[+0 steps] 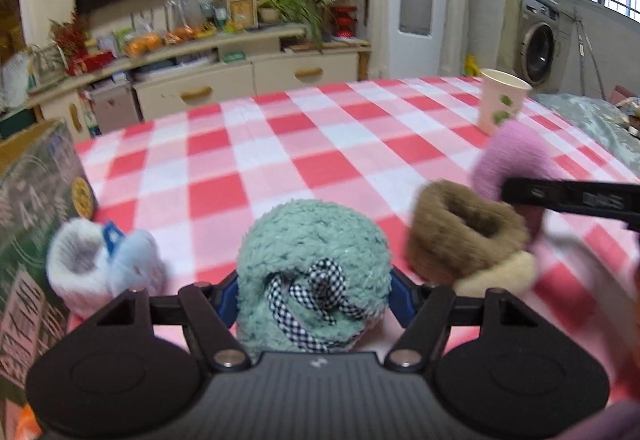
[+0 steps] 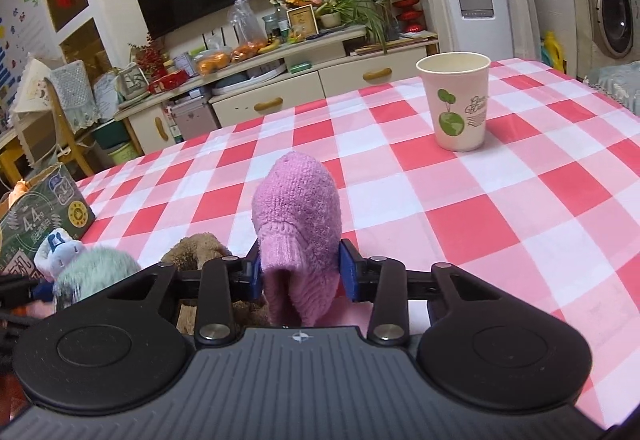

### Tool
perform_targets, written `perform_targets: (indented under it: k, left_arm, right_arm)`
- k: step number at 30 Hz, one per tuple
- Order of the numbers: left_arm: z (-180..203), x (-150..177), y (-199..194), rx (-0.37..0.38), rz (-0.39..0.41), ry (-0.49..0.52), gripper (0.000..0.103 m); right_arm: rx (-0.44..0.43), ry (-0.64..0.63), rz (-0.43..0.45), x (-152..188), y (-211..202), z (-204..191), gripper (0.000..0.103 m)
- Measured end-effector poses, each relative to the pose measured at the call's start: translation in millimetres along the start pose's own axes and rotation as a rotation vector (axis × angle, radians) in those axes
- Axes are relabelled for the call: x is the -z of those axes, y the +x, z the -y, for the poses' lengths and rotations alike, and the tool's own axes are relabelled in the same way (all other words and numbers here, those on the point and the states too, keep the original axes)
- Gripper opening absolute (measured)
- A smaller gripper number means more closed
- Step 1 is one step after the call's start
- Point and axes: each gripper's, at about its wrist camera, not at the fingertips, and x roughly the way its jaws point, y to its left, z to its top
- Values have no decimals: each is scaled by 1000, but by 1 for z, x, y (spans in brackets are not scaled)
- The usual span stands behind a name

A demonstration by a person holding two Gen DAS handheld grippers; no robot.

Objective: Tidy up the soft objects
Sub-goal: 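Lift and carry the teal ball and pink hat toward the cardboard box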

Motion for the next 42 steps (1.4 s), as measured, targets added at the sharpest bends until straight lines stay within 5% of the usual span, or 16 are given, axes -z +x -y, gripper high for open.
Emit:
perform_targets:
  k: [11,27,42]
  left_arm:
    - [-42,-13,14,-85,21,-105,70]
    - [-27,-29,-25,24,45,-183,70]
    - [-67,-41,-78,12,161,-277,70]
  right_arm:
    - [-10,3,12,-2,-7,2,46]
    - [-35,7,47,-17,-23,-15,45]
    - [-165,-47,60,-37,-29,-82,45]
